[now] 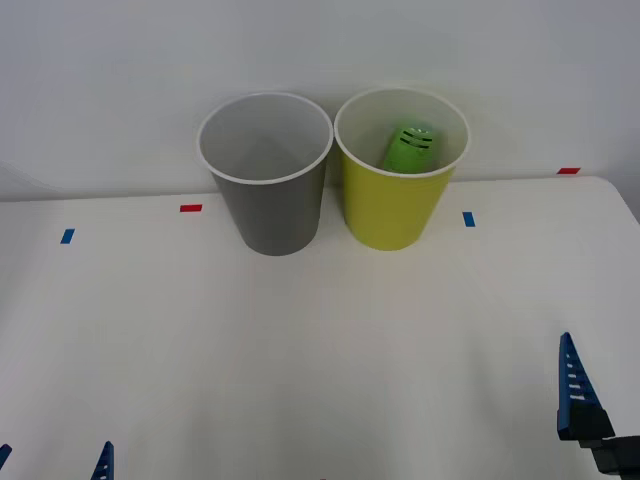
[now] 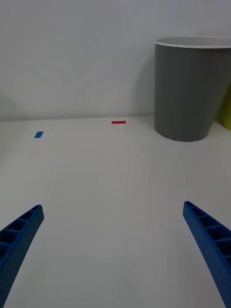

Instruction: Put cans in the gray bin and PET bottles in the light green bin.

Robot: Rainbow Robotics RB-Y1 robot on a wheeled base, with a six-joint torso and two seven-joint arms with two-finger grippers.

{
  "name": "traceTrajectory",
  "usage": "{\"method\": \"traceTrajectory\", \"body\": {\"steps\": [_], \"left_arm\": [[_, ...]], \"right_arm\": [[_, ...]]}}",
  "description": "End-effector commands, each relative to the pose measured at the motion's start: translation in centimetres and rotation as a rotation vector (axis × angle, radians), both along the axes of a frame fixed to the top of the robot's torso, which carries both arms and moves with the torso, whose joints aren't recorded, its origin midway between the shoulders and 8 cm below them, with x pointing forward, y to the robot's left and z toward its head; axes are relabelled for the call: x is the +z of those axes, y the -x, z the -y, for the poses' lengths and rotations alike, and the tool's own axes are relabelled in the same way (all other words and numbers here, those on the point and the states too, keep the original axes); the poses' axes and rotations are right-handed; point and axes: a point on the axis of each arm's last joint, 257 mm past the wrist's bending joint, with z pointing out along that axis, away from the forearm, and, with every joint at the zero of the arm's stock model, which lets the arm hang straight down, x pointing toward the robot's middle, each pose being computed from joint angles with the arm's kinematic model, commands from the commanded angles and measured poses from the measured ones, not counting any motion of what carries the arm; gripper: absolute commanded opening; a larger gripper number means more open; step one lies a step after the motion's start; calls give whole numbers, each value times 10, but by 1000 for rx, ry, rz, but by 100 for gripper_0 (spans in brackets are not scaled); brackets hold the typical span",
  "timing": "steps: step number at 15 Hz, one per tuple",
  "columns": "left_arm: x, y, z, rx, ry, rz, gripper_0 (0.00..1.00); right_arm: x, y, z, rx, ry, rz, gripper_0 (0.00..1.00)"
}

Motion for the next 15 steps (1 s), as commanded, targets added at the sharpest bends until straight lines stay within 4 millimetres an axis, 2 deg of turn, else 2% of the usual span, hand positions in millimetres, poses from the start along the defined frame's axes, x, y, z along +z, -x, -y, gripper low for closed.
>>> {"method": "traceTrajectory", "body": {"steps": [1,7,15], "left_arm": [[0,0,0,0,0,0,100],[0,0,0,0,0,0,100],[0,0,0,0,0,0,100]], "right_arm": [[-13,11,3,17,11,-32,100],[-10,26,3,48,42,-32,100],[-10,26,3,48,42,-32,100]]}}
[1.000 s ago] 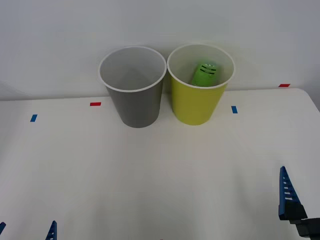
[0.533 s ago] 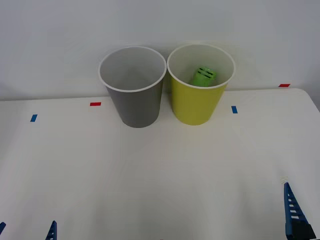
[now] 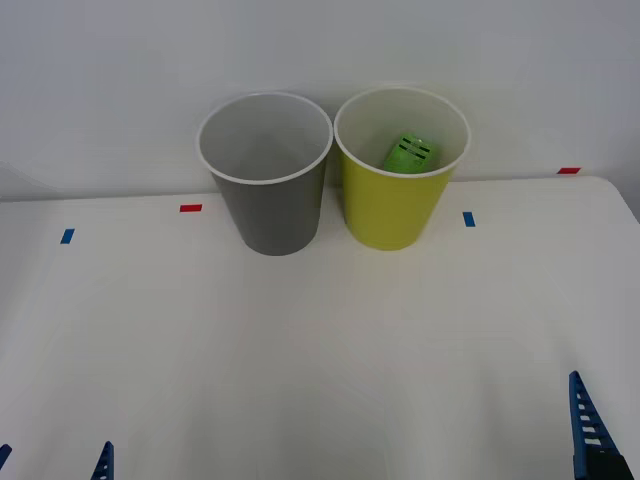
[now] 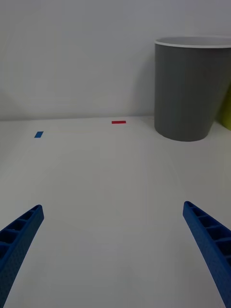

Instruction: Put cans in the gray bin and PET bottles in the light green bin.

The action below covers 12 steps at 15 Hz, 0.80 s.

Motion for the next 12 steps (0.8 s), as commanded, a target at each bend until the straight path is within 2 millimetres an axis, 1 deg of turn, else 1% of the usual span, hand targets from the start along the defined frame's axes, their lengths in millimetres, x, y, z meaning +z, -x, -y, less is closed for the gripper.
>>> {"method": "traceTrajectory", "body": {"steps": [1,12], "left_arm": [[0,0,0,0,0,0,100],[0,0,0,0,0,0,100]], "right_arm": [[0,0,0,0,1,0,100],[0,0,0,0,1,0,100]]}}
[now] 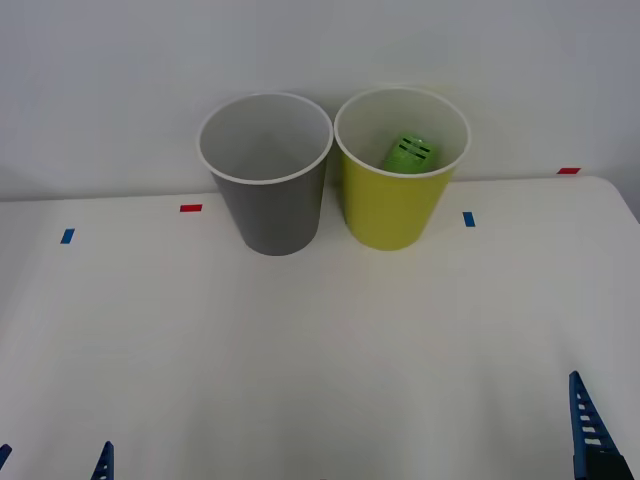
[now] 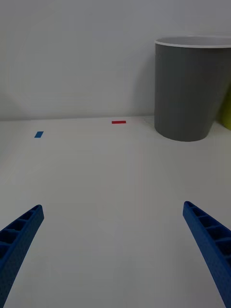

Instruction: Put cans in the gray bin and PET bottles in the light green bin.

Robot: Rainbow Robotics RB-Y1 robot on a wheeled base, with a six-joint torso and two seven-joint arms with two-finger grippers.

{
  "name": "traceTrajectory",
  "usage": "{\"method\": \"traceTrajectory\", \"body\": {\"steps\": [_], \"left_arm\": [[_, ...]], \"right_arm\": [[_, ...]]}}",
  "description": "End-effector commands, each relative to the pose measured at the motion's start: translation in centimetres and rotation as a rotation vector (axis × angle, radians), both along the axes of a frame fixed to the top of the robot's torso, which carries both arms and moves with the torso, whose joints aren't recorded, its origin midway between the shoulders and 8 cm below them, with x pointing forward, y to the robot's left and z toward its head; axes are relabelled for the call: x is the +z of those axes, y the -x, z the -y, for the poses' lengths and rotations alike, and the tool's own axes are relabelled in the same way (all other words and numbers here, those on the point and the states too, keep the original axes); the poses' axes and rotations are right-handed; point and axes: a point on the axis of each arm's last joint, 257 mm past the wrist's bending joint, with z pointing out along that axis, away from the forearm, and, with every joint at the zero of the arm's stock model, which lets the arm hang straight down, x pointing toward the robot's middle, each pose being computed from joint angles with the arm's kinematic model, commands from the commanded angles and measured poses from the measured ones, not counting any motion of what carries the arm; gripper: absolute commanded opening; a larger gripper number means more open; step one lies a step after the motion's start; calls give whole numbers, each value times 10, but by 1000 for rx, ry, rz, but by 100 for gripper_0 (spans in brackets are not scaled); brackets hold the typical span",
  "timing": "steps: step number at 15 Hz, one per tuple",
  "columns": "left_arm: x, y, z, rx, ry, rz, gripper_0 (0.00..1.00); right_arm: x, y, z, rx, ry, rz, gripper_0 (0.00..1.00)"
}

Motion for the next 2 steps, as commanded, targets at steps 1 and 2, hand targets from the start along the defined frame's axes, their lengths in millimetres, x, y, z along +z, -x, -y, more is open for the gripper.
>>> {"method": "traceTrajectory", "body": {"steps": [1,2], "left_arm": [[0,0,0,0,0,0,100],[0,0,0,0,0,0,100]], "right_arm": [[0,0,0,0,0,0,100],[0,0,0,0,0,0,100]]}}
